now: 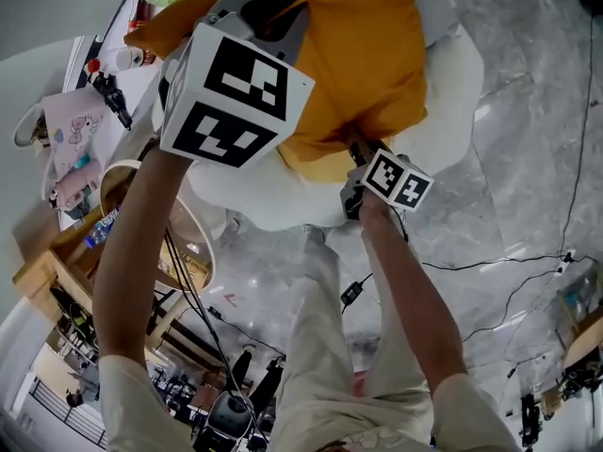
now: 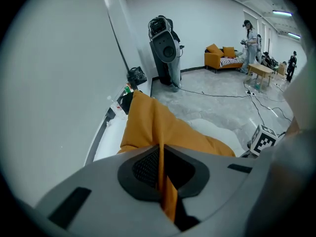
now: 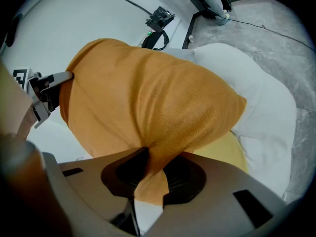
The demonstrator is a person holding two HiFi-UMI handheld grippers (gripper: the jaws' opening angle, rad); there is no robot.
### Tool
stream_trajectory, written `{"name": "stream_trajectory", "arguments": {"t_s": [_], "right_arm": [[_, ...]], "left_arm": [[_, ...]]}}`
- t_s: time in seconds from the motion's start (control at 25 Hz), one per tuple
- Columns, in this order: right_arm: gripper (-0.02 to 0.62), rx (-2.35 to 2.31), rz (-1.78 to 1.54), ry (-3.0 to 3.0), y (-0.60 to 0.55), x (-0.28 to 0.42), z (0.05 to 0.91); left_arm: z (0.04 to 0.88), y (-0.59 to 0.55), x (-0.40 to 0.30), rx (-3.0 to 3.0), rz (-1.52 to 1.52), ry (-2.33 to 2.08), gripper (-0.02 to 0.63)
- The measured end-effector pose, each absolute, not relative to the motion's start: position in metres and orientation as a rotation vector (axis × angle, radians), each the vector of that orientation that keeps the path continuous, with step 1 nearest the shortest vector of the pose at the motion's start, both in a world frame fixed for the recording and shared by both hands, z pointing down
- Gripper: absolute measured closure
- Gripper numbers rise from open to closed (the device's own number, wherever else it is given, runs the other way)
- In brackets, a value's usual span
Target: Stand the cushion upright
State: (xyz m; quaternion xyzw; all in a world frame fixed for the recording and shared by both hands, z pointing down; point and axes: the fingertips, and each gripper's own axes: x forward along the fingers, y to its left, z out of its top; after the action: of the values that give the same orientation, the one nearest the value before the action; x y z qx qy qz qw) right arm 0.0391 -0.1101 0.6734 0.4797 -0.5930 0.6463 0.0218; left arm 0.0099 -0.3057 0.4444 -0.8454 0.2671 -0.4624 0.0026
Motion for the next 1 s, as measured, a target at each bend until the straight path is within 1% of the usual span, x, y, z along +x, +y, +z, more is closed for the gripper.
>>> {"name": "stream_trajectory", "arguments": {"t_s": [0.48, 1.0], "right_arm": [[0.485, 1.431, 2.039, -1.901, -0.149, 0.009, 0.679], [0.482, 1.375, 1.974, -1.947, -0.173, -0.006, 0.720]], "left_arm": [[0.423, -0.326, 0.026, -2.574, -1.360, 0.664, 0.591], [0.432, -0.317, 0.012, -2.599, -1.303, 0.637, 0.591]]}}
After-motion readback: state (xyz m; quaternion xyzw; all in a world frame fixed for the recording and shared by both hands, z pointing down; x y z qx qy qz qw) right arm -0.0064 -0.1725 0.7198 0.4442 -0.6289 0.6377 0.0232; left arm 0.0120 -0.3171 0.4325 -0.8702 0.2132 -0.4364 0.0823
